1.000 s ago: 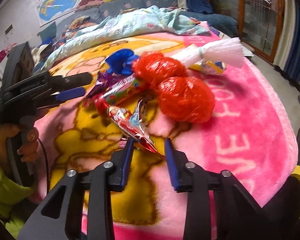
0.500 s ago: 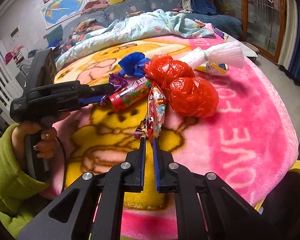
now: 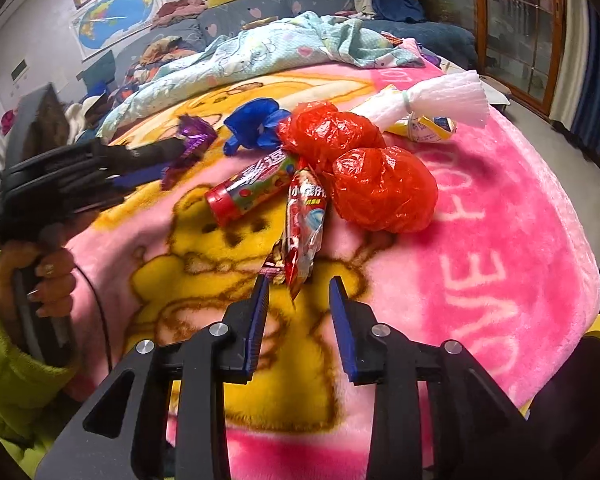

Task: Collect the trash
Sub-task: 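Grasp the purple candy wrapper with the left tool while the right tool grasps the red candy stick, then carry both items over the yellow-rimmed bin and open both tools to drop them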

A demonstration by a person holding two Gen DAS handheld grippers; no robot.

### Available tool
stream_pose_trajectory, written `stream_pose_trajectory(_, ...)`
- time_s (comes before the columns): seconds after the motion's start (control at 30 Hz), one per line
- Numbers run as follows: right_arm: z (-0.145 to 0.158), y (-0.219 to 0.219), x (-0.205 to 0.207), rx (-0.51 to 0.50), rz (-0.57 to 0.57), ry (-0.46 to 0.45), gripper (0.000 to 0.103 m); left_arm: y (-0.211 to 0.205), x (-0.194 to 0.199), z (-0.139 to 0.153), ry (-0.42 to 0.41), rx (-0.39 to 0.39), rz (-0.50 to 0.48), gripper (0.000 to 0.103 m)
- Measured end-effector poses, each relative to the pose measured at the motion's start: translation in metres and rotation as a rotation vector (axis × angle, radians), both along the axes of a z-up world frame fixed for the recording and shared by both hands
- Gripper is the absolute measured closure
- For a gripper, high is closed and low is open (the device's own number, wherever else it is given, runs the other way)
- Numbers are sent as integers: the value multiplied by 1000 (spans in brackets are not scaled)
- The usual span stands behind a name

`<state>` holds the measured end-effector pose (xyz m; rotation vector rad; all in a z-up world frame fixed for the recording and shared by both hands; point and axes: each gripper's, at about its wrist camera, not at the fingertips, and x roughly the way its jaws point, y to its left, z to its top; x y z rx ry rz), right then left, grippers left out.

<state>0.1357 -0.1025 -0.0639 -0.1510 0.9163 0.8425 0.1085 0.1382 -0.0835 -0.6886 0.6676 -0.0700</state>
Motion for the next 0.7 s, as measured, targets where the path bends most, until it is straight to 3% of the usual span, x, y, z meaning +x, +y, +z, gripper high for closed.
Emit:
stream_pose_trajectory(0.07,1,2,0,3,13,-8,86,-4,-1,6,-11,14,-7,83)
stream_pose_trajectory(0.1,2,3,-1,-2,16,-15,98,-6,-1,9,-16,20,-9,83)
stream_pose_trajectory(0.37,27,-13,-16,89,41,2,99,-23,-9,32,-65,65,-30,83)
stream_pose_trajectory(0.7,70,-41,-29,183,-24,-63,99,-42,-18,52,-112,109,-49,84)
